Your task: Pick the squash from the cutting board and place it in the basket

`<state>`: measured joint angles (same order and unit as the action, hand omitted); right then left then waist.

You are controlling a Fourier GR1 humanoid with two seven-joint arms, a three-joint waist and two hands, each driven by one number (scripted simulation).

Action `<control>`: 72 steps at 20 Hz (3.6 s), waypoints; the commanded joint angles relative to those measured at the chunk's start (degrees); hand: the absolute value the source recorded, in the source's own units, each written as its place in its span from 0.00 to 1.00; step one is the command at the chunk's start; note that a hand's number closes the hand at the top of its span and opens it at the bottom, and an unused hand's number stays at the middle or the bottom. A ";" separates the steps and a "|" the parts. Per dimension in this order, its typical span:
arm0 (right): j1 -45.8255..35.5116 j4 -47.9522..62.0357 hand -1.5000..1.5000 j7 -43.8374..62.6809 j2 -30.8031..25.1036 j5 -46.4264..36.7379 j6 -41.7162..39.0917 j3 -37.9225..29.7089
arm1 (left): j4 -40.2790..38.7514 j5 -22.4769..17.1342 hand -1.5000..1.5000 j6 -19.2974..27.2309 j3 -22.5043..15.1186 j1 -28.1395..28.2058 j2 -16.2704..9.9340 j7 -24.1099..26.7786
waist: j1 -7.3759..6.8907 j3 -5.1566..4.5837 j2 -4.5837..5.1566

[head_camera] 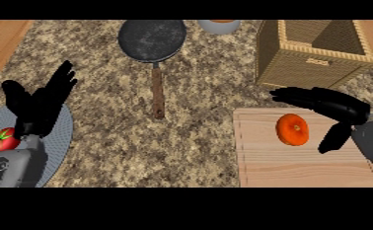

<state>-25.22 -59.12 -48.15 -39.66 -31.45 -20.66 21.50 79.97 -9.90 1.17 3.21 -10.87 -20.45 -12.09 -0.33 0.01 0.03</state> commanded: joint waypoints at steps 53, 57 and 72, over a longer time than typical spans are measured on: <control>15.08 -66.15 1.00 95.17 39.65 -24.49 27.53 23.19 | -0.27 4.02 0.50 -2.34 3.56 1.51 3.11 0.57 | 1.19 -0.23 -0.67; 0.81 -68.38 1.00 110.13 39.66 -25.07 22.92 21.25 | 1.45 4.37 0.50 -1.22 2.76 -0.39 4.05 -2.04 | 0.10 -0.15 -0.39; -27.27 -45.09 1.00 110.75 36.43 -23.26 16.72 -6.48 | -2.78 6.24 0.50 -1.75 2.57 -0.49 5.54 2.76 | 0.29 -0.07 0.02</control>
<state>-49.37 -108.79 60.39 -1.49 -53.47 -1.06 19.98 78.39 -5.17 -1.72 6.82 -11.92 -16.80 -11.78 -0.31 -0.08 -0.06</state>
